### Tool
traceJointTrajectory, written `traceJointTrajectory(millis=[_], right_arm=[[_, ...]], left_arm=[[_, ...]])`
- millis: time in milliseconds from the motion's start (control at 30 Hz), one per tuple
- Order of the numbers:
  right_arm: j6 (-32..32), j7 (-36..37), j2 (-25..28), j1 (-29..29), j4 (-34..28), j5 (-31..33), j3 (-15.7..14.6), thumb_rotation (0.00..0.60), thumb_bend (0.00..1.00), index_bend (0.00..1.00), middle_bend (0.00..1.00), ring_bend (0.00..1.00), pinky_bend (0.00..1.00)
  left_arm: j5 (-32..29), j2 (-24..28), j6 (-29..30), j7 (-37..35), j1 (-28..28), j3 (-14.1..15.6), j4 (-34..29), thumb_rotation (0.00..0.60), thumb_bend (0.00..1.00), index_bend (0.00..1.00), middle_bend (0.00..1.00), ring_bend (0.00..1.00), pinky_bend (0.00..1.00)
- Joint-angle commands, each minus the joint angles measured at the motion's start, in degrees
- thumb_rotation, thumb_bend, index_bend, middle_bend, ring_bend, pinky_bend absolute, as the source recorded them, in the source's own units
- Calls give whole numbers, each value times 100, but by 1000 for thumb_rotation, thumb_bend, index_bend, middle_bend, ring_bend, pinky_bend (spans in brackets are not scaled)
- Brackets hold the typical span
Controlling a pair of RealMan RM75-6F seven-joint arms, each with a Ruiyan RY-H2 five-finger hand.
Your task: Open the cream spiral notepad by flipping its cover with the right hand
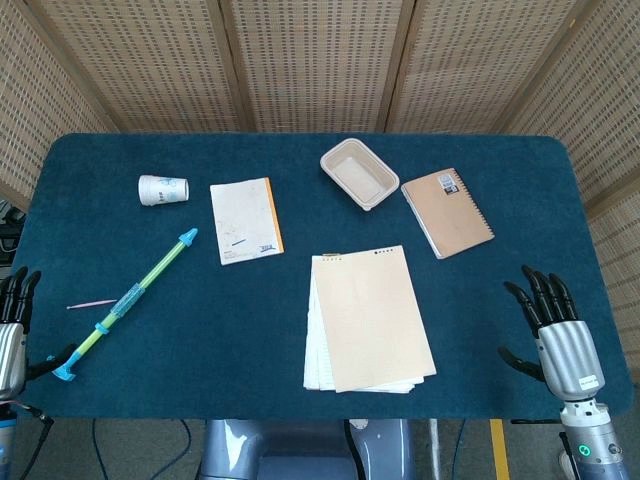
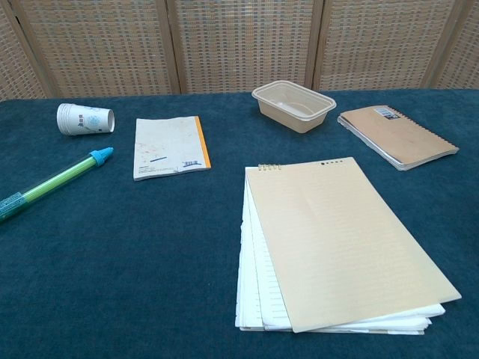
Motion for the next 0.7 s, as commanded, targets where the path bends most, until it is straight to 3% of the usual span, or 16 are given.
traceJointTrajectory(millis=[33, 700], right_arm=[[-40, -23, -17, 12, 26, 31, -4, 600, 97, 163, 0, 0, 65], [23, -57, -42, -14, -12, -61, -48, 600, 96, 163, 0, 0, 65]], left_arm=[[-32, 8, -44, -3, -15, 3, 1, 600, 159, 0, 0, 0, 136], [-10, 65, -71, 58, -28, 26, -67, 600, 160, 0, 0, 0, 136]])
